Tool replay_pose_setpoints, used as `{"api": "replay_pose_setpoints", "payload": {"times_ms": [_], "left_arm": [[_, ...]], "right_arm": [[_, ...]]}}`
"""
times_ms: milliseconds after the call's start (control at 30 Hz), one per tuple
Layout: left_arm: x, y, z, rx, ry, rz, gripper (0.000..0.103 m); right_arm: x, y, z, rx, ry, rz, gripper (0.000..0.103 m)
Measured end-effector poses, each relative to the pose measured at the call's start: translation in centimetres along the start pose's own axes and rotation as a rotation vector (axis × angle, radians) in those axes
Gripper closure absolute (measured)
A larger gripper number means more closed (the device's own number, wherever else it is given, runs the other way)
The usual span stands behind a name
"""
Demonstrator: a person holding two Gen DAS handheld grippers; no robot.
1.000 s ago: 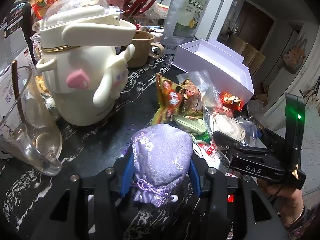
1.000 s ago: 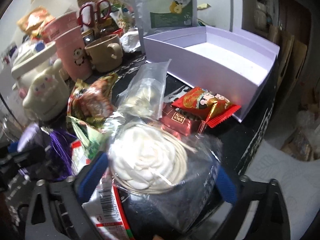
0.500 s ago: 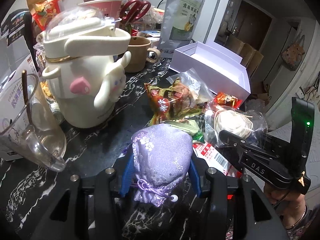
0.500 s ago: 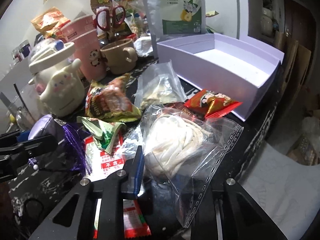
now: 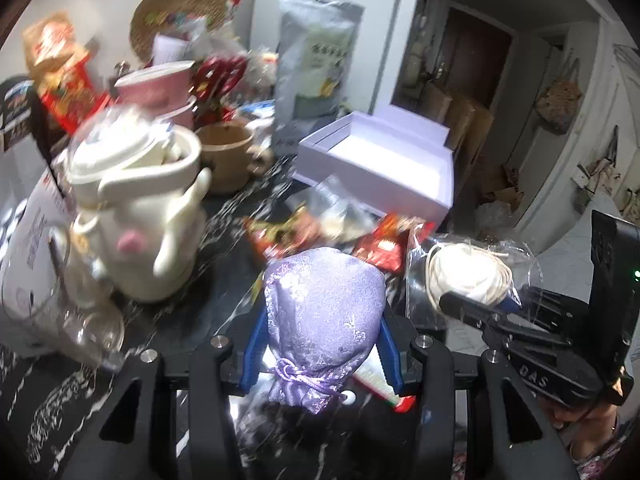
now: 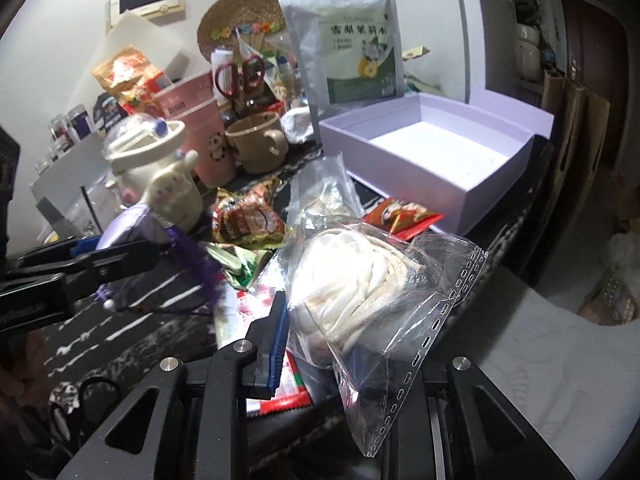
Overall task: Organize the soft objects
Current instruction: 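Carry the purple pouch and bagged coil with both grippers over the white box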
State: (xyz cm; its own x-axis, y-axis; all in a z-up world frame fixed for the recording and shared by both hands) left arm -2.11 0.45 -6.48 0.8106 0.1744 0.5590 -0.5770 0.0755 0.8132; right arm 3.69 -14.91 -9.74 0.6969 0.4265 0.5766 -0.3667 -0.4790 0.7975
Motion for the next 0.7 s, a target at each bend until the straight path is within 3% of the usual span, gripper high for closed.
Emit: {"api": "replay_pose_setpoints", "payload": {"times_ms": [367, 700], "left_arm": [[3.9, 2.3, 4.7, -0.054, -0.104, 0.111, 0.056], [8.4, 3.0, 8.5, -0.102, -0.171, 0.182, 0.056]], "right_arm": [[1.4, 6.2, 0.8, -0.012, 0.019, 0.115, 0.078], [4.5, 10.5, 3.5, -0.100, 0.043, 0.235, 0.078]]}}
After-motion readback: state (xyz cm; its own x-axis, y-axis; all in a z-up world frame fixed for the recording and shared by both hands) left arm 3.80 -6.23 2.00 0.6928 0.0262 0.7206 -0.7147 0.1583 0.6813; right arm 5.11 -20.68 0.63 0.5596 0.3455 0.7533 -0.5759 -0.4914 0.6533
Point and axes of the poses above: each gripper's, at about its wrist camera, not at the fingertips, and y roughly against the way its jaws point, z to its right, x to its top, the point moved 3 cm from there along -y, roughly the way its jaws point, and after that the axes turned 11 degrees about -z, right-handed, at the moved point
